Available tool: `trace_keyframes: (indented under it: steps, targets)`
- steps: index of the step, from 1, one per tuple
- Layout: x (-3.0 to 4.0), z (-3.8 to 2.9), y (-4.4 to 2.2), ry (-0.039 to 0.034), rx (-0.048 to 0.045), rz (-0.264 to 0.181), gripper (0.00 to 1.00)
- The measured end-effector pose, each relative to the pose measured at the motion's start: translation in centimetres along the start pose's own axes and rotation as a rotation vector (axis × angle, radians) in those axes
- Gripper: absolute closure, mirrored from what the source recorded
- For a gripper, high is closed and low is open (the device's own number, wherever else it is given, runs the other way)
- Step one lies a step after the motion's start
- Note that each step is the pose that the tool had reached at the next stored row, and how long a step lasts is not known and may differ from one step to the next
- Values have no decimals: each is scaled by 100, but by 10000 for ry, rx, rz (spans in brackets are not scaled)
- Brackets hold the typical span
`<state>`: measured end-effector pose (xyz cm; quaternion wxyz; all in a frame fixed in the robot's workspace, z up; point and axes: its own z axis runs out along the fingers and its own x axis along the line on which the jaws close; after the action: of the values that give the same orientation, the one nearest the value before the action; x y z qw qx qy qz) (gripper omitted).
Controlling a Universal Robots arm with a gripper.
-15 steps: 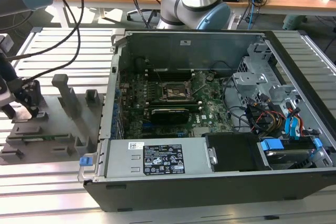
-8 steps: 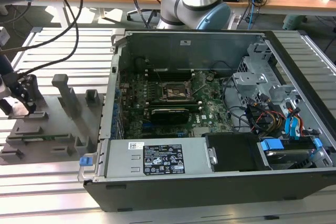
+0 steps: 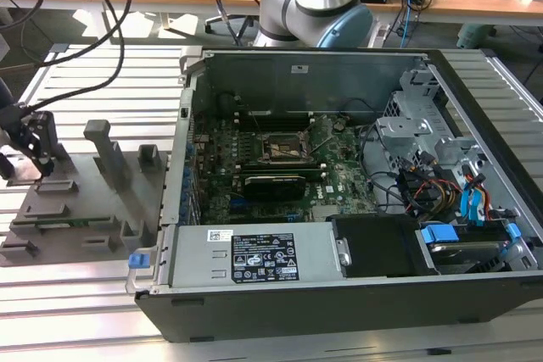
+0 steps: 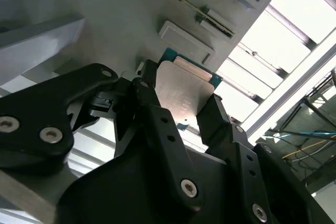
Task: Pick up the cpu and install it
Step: 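Pick up the cpu and move it towards the insertion slot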
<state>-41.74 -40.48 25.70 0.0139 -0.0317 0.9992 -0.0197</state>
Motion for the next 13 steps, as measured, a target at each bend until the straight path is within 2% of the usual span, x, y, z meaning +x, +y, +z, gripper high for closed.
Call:
trace_keyframes:
  steps: [13]
  targets:
    - [-10,-190,-8,0,0,0,45]
